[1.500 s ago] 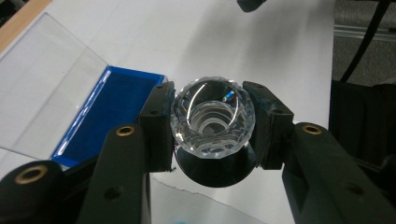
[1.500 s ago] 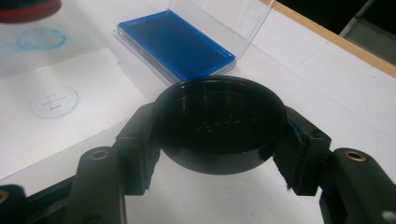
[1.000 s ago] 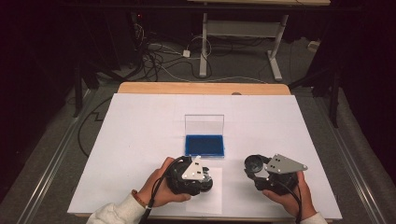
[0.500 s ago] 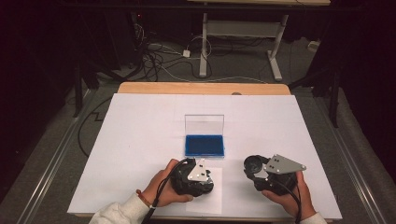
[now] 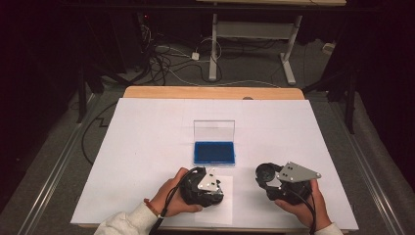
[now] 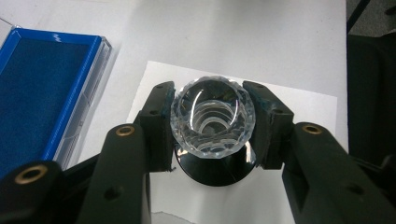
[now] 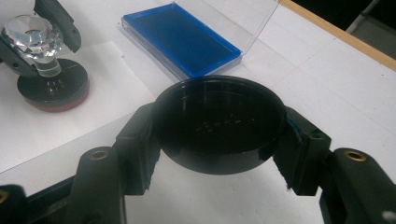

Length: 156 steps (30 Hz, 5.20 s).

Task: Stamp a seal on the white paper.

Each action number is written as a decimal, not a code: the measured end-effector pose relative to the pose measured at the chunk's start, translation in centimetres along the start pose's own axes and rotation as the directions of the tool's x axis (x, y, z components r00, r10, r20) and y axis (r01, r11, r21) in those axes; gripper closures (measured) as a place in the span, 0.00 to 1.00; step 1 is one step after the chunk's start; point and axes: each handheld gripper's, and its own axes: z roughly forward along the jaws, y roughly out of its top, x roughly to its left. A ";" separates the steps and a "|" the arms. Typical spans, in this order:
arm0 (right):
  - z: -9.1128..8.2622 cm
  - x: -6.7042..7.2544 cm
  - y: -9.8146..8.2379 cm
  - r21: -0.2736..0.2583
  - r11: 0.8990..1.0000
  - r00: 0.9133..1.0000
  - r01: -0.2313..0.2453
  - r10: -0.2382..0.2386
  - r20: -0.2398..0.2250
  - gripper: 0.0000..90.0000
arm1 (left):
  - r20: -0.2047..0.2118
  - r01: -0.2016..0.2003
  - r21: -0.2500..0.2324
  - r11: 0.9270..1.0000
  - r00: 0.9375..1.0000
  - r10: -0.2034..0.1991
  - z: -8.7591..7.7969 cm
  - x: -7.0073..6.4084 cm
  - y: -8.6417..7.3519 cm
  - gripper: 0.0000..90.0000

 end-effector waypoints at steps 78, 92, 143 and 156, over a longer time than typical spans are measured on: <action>0.2 0.6 0.2 0.006 1.000 1.000 0.017 -0.017 -0.003 0.43 | -0.053 0.009 0.062 0.998 0.999 -0.006 0.2 -0.7 0.4 0.61; 0.1 0.6 0.2 0.004 1.000 1.000 0.018 -0.018 0.002 0.43 | -0.065 0.016 0.061 0.998 0.998 -0.012 0.0 -0.7 0.8 0.61; -0.3 -0.4 0.0 -0.021 1.000 1.000 -0.010 0.010 0.007 0.43 | -0.206 0.202 -0.172 0.964 0.950 -0.236 -9.2 4.4 -3.0 0.61; 0.2 -0.2 0.1 -0.010 1.000 1.000 -0.003 0.003 -0.007 0.43 | -0.209 0.215 -0.179 0.960 0.945 -0.250 -9.5 4.6 -3.7 0.61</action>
